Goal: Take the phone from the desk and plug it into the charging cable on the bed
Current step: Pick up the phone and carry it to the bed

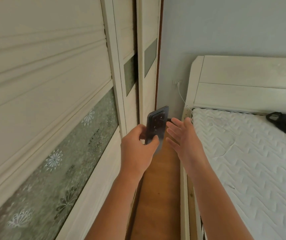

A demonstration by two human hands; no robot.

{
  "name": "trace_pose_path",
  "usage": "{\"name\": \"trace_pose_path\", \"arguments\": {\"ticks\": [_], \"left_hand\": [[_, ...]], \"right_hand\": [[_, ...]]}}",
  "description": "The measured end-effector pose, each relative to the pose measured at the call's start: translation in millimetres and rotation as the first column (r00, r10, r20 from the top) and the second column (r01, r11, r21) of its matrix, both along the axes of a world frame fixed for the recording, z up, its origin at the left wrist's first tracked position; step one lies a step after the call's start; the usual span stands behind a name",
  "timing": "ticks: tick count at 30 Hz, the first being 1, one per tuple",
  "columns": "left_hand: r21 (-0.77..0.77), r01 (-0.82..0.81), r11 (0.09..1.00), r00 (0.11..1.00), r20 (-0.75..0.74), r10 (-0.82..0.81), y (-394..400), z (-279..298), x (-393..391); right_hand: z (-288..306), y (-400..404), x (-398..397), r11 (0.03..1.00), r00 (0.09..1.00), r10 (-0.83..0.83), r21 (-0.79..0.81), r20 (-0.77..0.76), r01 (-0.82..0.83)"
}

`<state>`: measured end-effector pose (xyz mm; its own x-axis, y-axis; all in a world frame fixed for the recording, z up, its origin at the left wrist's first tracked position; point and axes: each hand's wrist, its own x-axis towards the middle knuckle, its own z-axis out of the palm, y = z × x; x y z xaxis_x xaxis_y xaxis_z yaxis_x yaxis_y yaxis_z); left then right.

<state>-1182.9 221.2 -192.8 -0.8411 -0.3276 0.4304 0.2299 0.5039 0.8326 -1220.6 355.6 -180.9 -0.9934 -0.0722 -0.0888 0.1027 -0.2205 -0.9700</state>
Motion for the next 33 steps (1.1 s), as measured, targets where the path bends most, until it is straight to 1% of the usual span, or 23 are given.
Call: {"name": "trace_pose_path", "arguments": {"ticks": [3,7,10,13,19,26,33], "left_hand": [[0.007,-0.026,1.000,1.000,0.001,0.026,1,-3,-35],[0.008,-0.038,0.999,0.999,0.037,0.037,21,-9,-94],[-0.002,-0.015,1.000,0.999,0.041,0.015,42,-12,-139],[0.022,0.005,1.000,0.999,0.045,-0.006,58,-15,-181],[-0.012,0.038,0.999,0.998,0.045,-0.037,72,-12,-247],[-0.011,0.103,0.995,0.993,0.052,-0.102,83,-20,-338],[0.008,0.178,0.984,0.981,0.071,-0.178,91,-31,-438]], "right_hand": [[-3,5,-38,1.000,1.000,0.010,-0.015,-0.016,-0.010],[-4,24,-93,1.000,1.000,0.018,-0.005,-0.009,-0.018],[-4,42,-135,1.000,1.000,0.011,0.007,0.000,-0.011],[-5,57,-173,1.000,1.000,-0.001,0.009,0.014,0.001],[-5,82,-233,0.999,0.999,-0.040,0.017,0.022,0.040],[-9,91,-311,0.996,0.996,-0.090,-0.001,0.019,0.090],[-12,109,-386,0.977,0.977,-0.212,-0.022,0.029,0.213]]}}
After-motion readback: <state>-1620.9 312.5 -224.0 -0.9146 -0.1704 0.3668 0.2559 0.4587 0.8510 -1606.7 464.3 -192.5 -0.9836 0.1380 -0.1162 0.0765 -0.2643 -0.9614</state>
